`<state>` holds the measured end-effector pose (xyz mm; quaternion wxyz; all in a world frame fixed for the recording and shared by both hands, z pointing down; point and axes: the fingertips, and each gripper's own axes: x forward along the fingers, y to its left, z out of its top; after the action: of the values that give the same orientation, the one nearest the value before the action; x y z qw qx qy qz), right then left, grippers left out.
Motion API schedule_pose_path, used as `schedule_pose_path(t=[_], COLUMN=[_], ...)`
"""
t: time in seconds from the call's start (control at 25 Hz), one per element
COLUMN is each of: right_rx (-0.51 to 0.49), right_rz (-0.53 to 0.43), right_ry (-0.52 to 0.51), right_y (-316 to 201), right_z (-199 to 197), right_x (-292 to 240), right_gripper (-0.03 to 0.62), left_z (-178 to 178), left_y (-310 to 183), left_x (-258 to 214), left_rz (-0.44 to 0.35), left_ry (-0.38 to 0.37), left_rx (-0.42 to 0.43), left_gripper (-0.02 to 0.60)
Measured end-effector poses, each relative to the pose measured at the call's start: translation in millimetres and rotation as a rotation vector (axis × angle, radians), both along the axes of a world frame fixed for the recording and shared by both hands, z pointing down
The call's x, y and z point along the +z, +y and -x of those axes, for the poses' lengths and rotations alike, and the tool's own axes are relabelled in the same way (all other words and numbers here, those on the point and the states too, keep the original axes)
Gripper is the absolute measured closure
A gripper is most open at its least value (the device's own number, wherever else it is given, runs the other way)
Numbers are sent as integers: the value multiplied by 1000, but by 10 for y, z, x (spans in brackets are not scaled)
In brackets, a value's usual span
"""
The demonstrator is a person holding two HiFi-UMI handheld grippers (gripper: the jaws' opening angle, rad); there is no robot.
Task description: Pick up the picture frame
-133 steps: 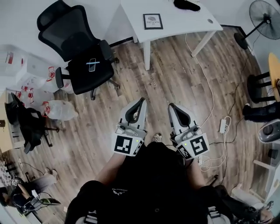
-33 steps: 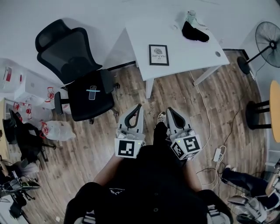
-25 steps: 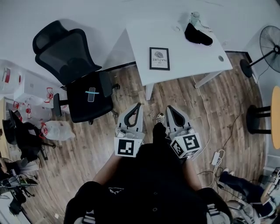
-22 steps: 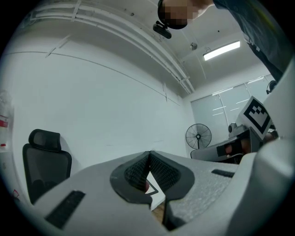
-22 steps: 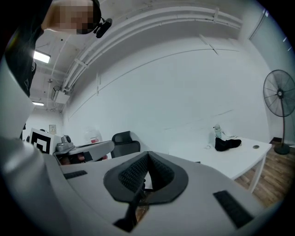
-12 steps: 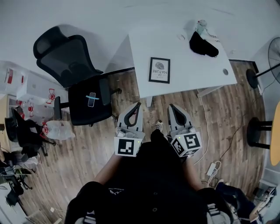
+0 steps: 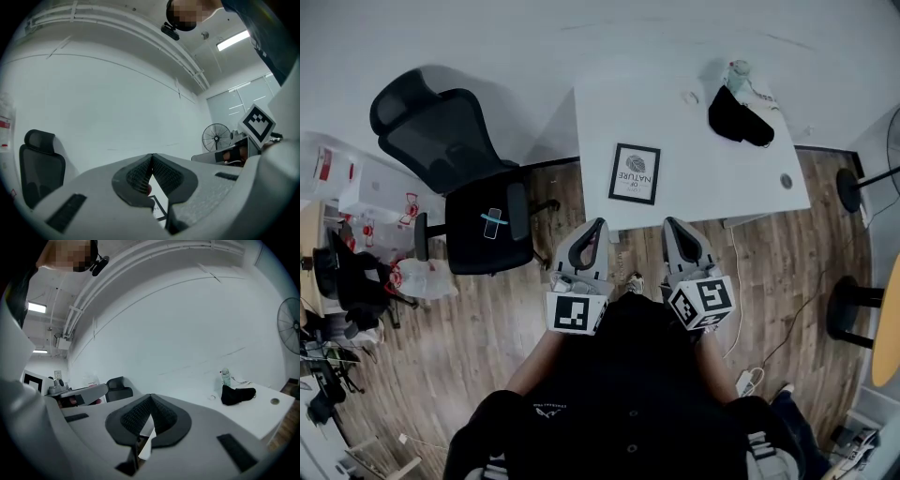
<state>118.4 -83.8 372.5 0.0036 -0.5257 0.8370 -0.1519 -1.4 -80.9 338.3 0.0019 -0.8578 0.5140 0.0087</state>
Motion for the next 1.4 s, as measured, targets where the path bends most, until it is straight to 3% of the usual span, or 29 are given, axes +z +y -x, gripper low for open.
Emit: schedule_pose_path(t=[0.32, 0.56, 1.08, 1.4], right_rx=[-69, -62, 46, 90], right_rz=[31, 75, 131, 211], right_ry=[3, 16, 40, 41], right_y=[-376, -595, -1255, -1632], right_z=[-68, -118, -190, -156], right_x=[159, 331, 519, 791], right_gripper=[595, 595, 595, 595], left_z=[-152, -146, -222, -189], left_y=[-303, -569, -1426, -1785], left_x=[200, 357, 600, 1060], left_rz=[47, 85, 126, 254], left_ry=[-23, -26, -23, -26], left_rx=[-38, -41, 85, 121], left_gripper=[575, 575, 575, 575])
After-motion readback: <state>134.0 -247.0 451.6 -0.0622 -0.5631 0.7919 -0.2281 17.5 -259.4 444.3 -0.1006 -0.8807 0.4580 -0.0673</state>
